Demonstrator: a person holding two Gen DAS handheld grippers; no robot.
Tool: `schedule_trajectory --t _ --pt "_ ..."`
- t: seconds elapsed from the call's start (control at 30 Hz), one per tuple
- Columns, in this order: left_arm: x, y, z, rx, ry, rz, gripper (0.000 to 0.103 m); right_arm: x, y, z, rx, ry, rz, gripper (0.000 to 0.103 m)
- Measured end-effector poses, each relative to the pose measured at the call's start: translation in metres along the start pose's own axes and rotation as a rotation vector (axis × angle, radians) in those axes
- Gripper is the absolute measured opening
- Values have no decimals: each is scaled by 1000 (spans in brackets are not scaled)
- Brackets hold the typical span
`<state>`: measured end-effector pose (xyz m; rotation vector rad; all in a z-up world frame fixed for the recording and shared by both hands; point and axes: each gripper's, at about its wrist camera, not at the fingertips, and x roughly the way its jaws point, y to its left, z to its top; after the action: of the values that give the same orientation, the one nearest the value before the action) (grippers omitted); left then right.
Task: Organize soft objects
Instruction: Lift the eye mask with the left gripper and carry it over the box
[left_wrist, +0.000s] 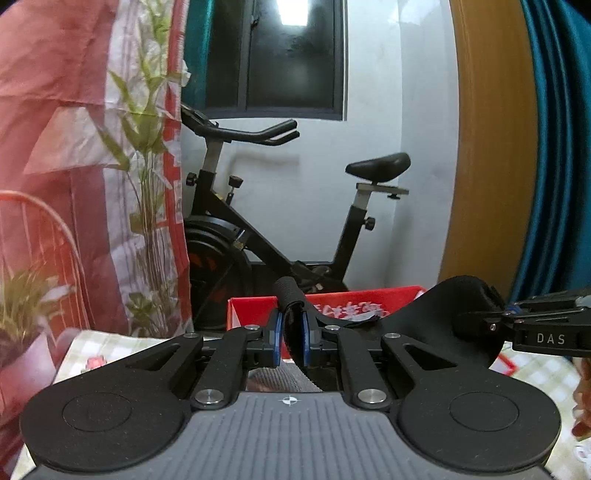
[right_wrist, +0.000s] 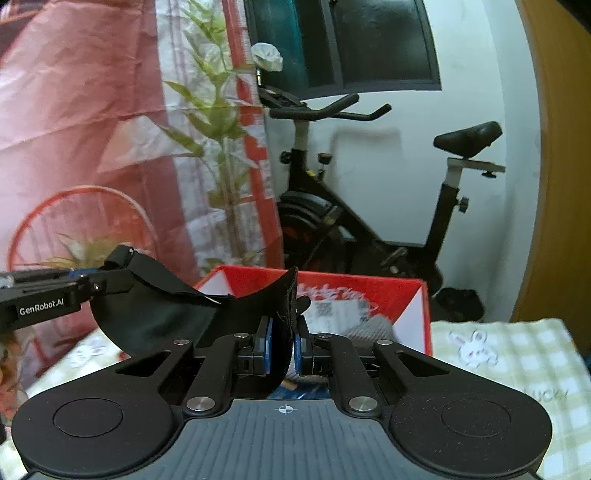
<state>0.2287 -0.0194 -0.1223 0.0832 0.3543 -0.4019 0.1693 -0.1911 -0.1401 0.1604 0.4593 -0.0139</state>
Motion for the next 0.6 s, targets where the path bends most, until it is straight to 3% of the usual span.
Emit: schedule_trajectory --t 0.17,0.43,0.6 --pt "36 -11 -11 87 59 17 12 37 -6 -4 -44 54 -47 10" --pt "72 -9 -36 92 222 -23 12 82 -10 -26 -65 218 -49 10" --pt "82 3 -41 50 270 -23 12 93 -13 -32 -31 262 -61 10"
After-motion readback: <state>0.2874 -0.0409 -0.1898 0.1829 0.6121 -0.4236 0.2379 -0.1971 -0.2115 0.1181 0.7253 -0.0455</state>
